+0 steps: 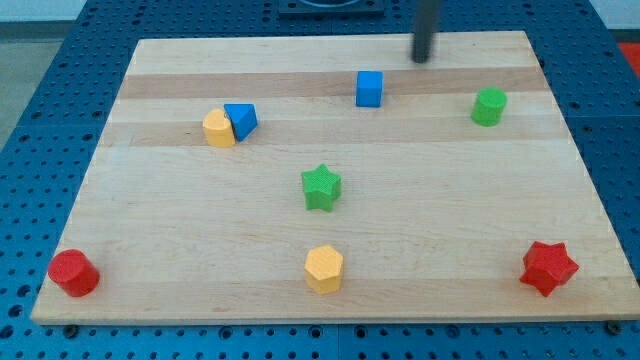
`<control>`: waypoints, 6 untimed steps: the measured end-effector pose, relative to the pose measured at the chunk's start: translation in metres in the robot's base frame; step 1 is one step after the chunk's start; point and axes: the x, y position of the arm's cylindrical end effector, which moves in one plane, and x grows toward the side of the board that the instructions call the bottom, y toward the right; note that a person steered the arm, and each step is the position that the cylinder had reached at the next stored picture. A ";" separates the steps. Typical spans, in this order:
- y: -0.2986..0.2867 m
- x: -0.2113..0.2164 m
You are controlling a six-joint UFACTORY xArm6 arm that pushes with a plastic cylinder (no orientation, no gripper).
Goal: Point your arm towards the center
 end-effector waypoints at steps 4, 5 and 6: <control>-0.073 0.112; -0.125 0.181; -0.164 0.205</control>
